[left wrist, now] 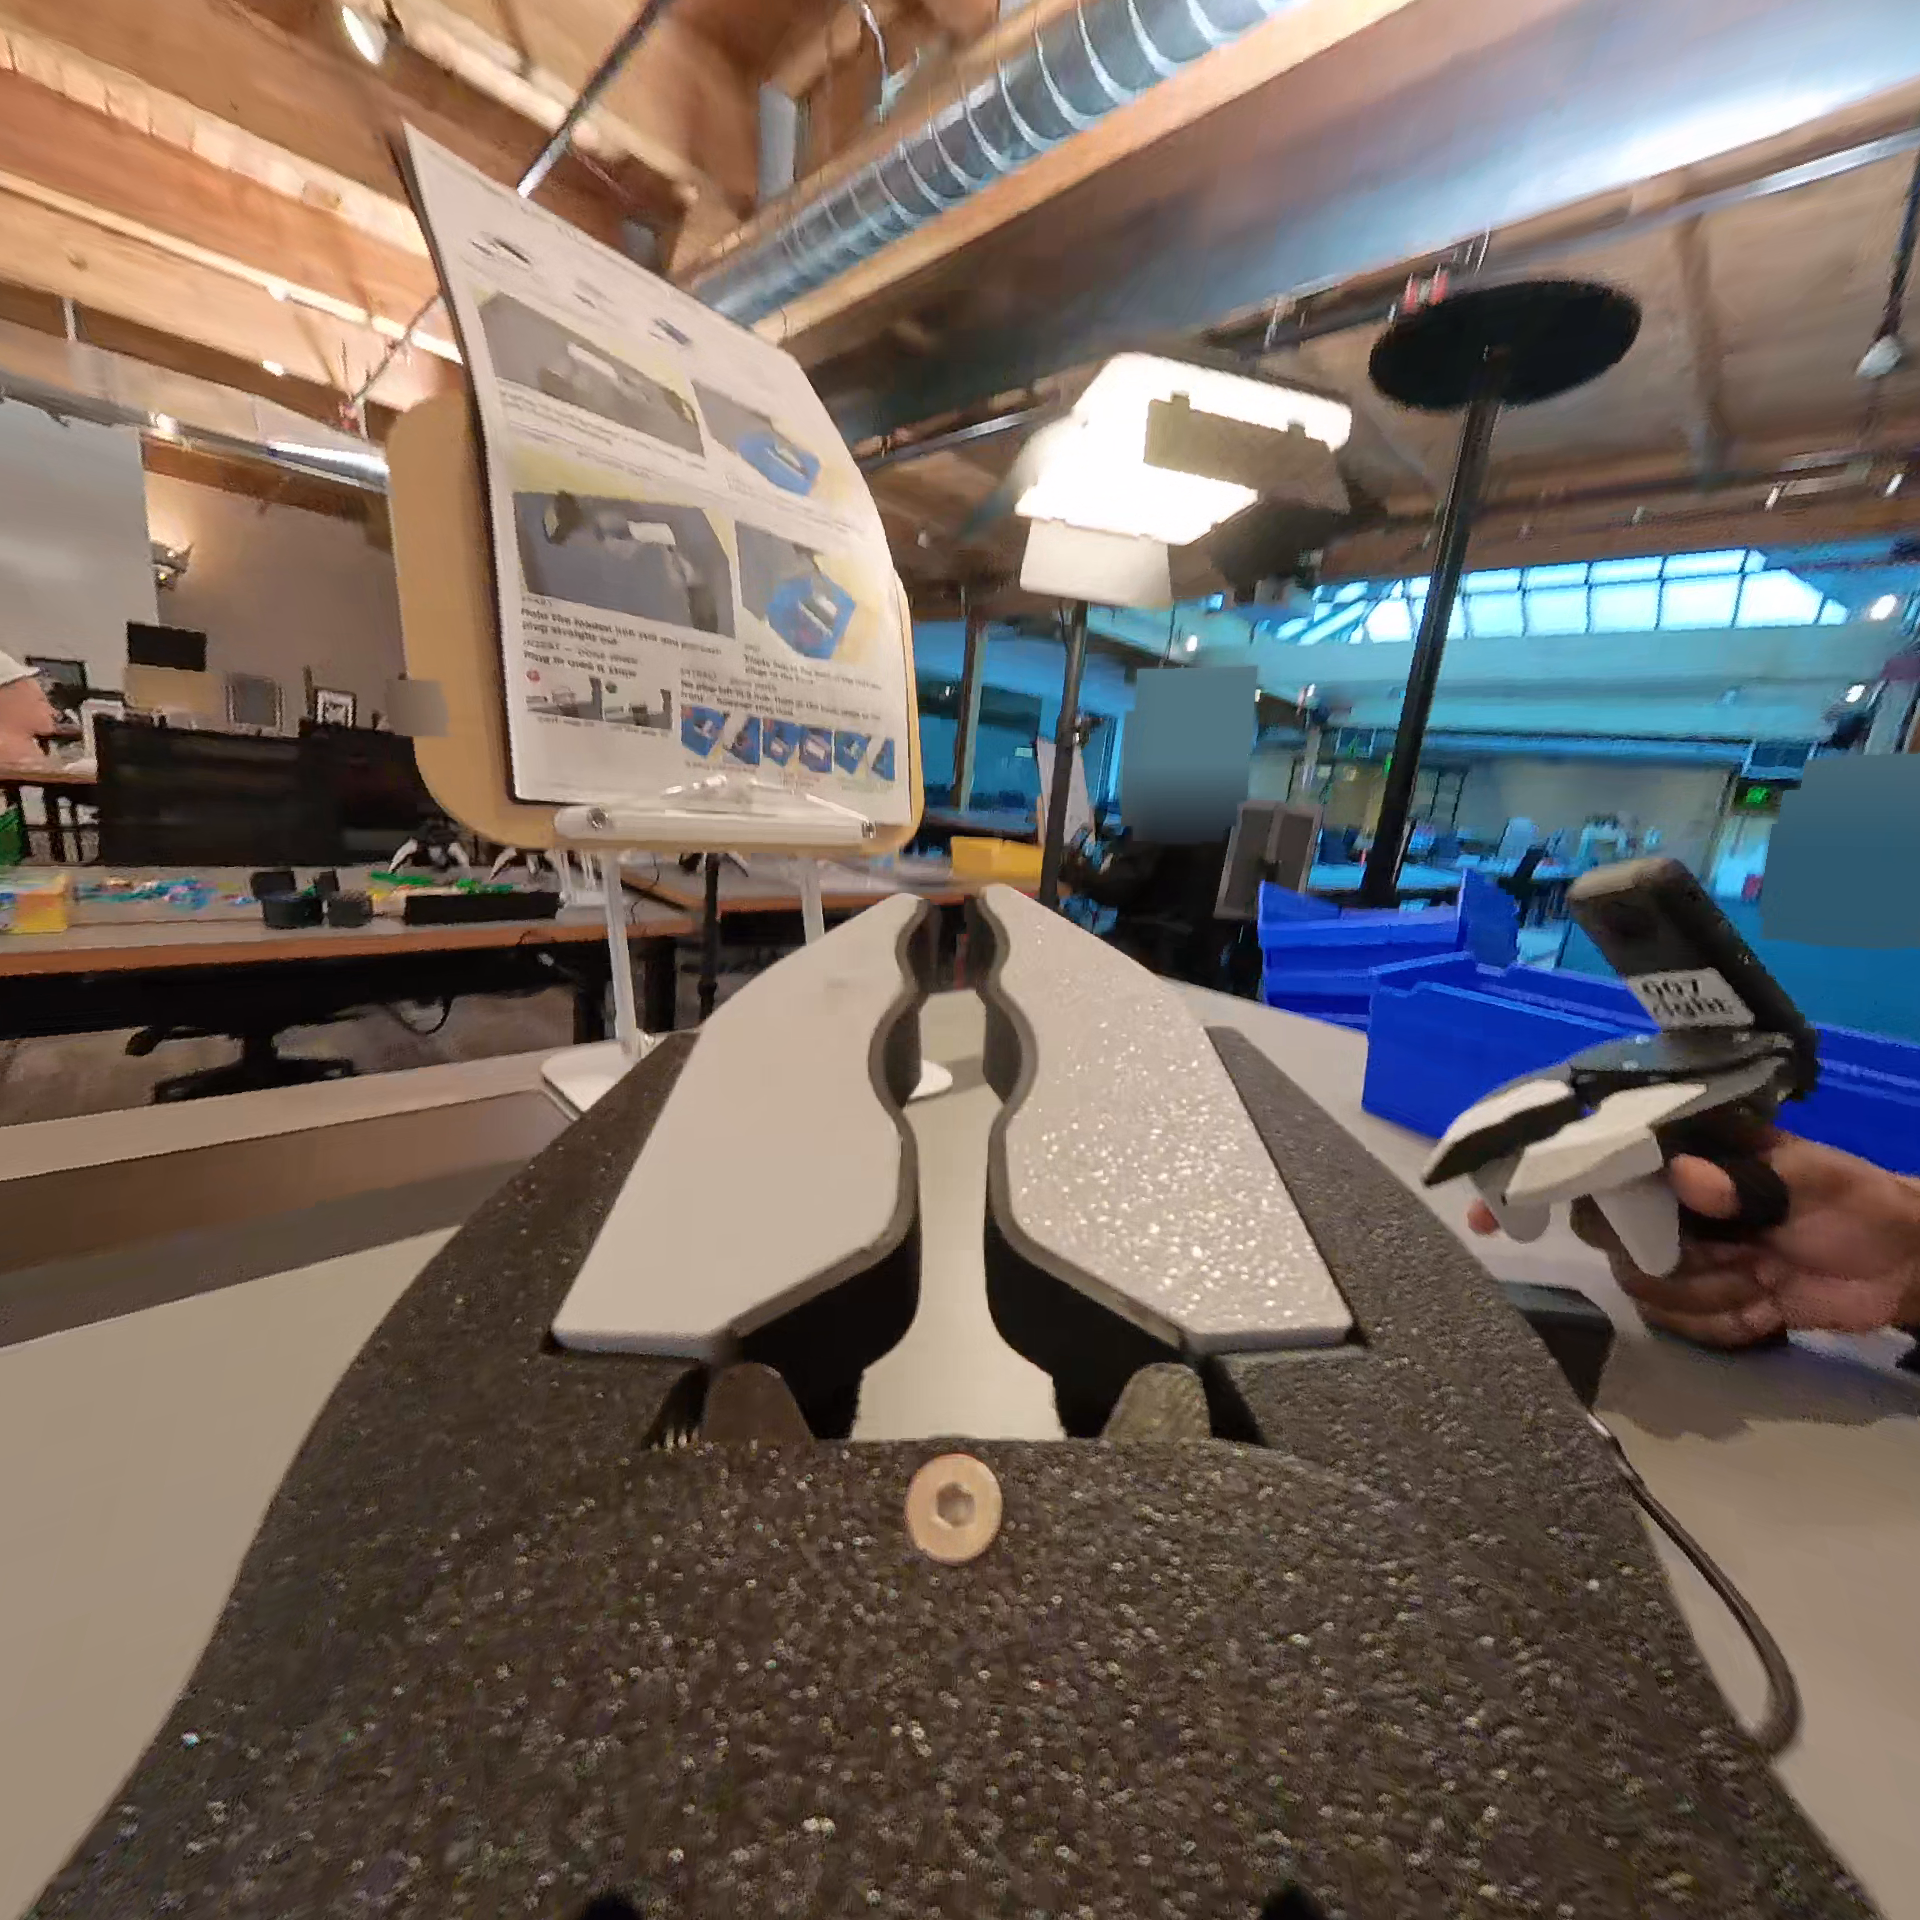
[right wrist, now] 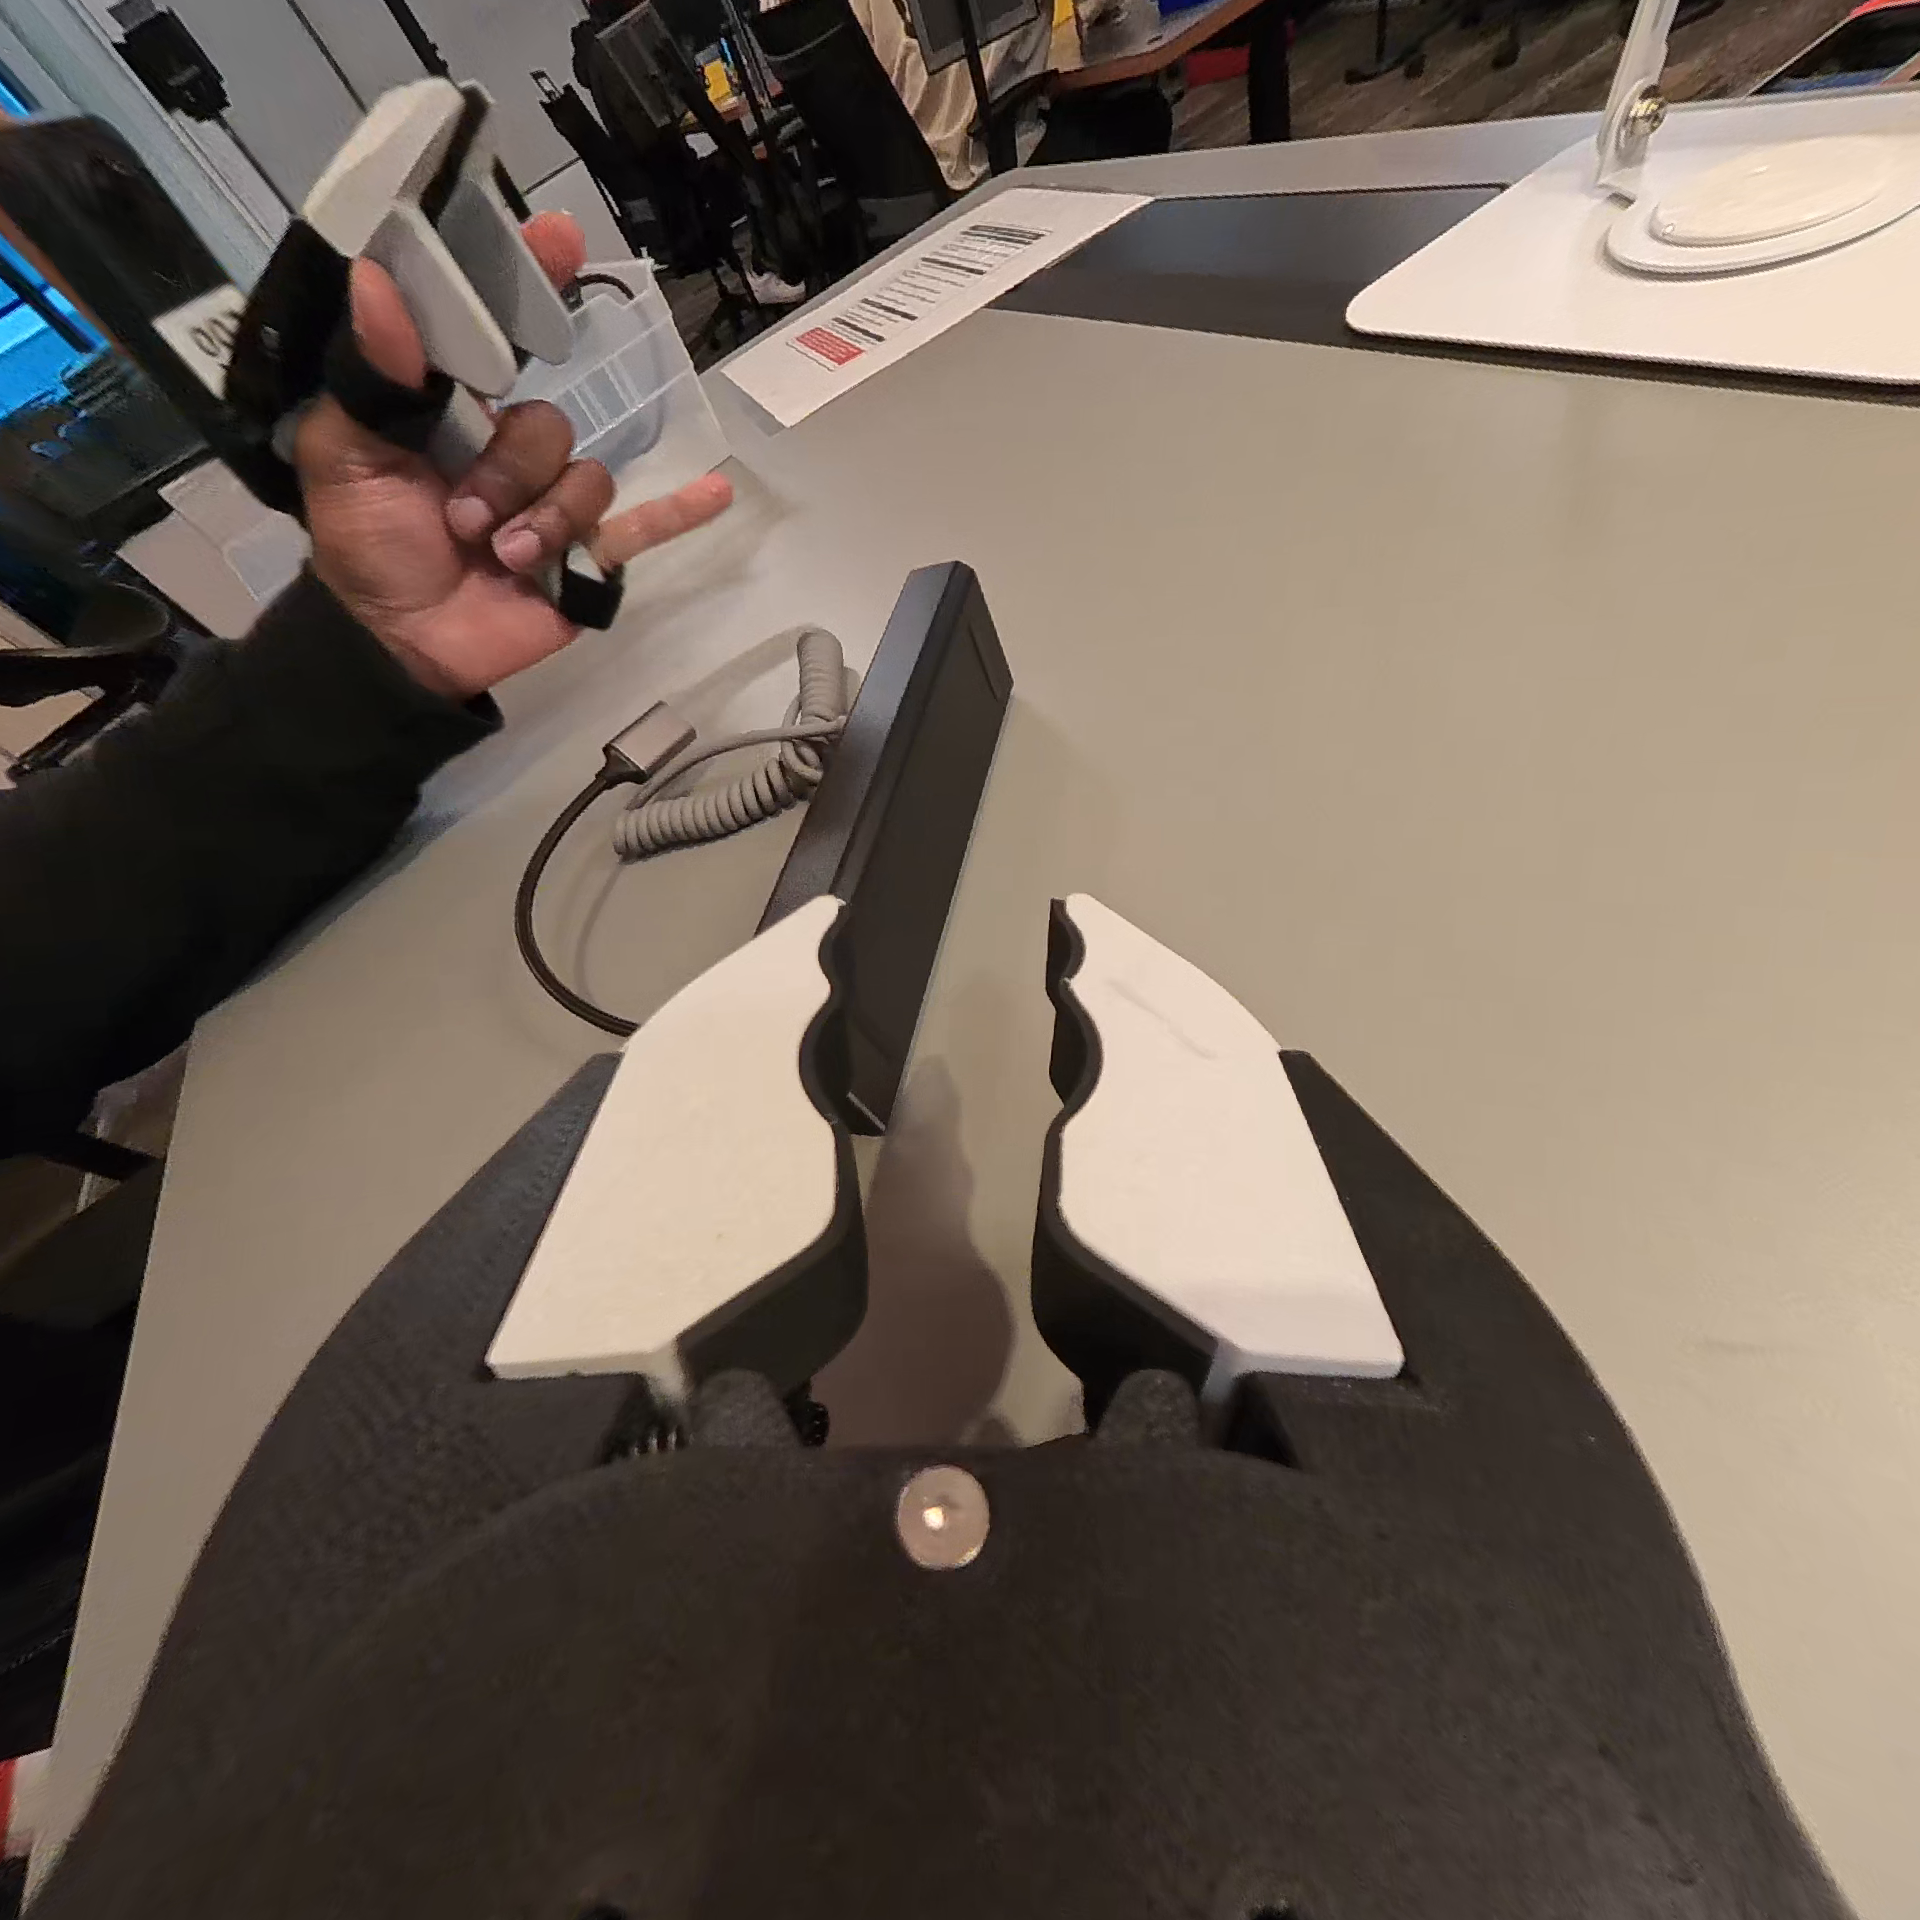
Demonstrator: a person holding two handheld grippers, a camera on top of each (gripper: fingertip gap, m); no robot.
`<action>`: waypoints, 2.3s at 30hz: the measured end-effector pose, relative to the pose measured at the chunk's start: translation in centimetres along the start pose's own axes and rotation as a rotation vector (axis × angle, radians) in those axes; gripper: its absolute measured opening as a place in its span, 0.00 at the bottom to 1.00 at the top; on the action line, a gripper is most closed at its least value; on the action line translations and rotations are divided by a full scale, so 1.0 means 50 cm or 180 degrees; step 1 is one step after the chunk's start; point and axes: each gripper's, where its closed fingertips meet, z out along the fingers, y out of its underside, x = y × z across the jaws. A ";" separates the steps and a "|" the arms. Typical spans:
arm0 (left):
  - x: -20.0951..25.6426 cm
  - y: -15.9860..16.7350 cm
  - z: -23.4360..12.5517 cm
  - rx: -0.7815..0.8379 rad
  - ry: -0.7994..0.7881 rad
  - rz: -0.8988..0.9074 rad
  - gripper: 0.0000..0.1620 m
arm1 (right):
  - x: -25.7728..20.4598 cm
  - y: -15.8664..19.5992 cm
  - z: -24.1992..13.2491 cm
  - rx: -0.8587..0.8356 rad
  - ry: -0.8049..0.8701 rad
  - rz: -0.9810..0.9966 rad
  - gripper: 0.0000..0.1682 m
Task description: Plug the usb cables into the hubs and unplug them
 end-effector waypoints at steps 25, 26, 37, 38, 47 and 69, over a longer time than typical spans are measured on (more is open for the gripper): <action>-0.056 0.106 0.029 -0.0541 0.0043 -0.0195 0.21 | 0.003 -0.019 -0.022 0.0311 -0.0188 0.0205 0.19; -0.049 0.111 0.027 -0.0631 0.0058 -0.0155 0.20 | 0.002 -0.018 -0.021 0.0295 -0.0172 0.0179 0.19; -0.055 0.126 0.022 -0.0776 -0.0238 -0.0275 0.18 | 0.008 -0.011 -0.016 0.0209 -0.0047 0.0197 0.19; -0.060 0.126 0.021 -0.0773 -0.0271 -0.0331 0.18 | 0.011 -0.012 -0.018 0.0219 -0.0050 0.0245 0.19; -0.060 0.144 0.028 -0.0952 -0.0227 -0.0448 0.19 | 0.015 -0.005 -0.014 0.0134 -0.0070 0.0342 0.19; -0.332 -0.146 -0.578 -0.3670 -0.2687 0.0499 0.34 | 0.009 0.000 -0.011 0.0073 -0.0244 0.0461 0.19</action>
